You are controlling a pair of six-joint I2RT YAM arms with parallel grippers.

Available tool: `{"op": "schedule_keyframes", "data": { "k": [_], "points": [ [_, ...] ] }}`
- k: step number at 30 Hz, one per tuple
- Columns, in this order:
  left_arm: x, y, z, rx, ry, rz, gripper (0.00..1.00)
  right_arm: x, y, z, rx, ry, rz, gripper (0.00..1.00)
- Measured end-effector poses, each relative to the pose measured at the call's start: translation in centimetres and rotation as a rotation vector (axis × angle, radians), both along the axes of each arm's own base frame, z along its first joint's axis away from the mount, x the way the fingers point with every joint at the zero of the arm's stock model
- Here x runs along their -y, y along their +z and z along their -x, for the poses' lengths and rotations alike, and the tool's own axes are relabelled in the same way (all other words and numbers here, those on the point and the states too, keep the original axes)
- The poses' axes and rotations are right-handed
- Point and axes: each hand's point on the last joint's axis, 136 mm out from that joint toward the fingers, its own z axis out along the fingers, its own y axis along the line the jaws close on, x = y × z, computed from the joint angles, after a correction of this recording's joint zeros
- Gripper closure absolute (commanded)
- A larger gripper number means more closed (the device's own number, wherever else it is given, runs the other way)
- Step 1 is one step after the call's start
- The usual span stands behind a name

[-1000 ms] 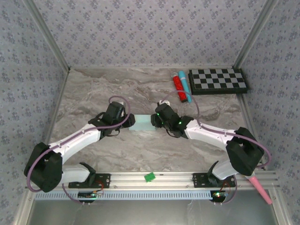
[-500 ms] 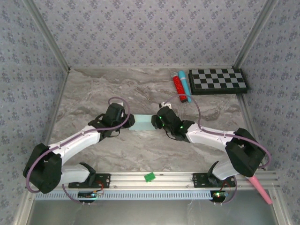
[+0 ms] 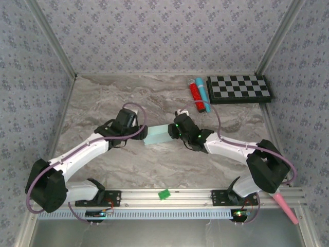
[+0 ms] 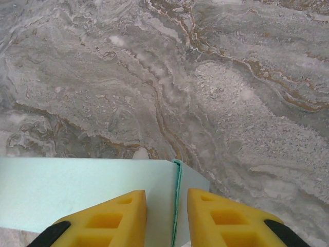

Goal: Fold the paper box

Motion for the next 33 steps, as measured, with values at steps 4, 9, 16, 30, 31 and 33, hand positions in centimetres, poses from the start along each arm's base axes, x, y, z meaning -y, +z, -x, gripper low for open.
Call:
{"op": "schedule_keyframes", "data": {
  "k": [4,9,16,30,31,33],
  "points": [
    [1.8,1.5,0.0,0.082,-0.272,-0.079,0.07,-0.1,0.0,-0.3,0.009,0.013,0.019,0.72],
    [4.1,1.2,2.1,0.134,-0.665,-0.143,0.06,-0.1,0.0,-0.5,0.016,0.021,0.03,0.72],
    [5.9,0.2,1.3,0.11,-0.884,-0.195,0.06,-0.1,0.1,-0.5,0.019,0.026,0.035,0.72],
    [7.0,-3.4,1.0,0.007,-0.992,-0.239,0.3,-0.1,0.1,-0.5,0.019,0.026,0.036,0.72],
    [7.1,-3.6,1.0,0.004,-1.0,-0.243,0.34,-0.1,0.1,-0.5,0.018,0.026,0.036,0.72],
    [7.2,-3.8,1.0,0.001,-1.007,-0.25,0.43,0.0,0.1,-0.4,0.017,0.025,0.038,0.72]
  ]
}}
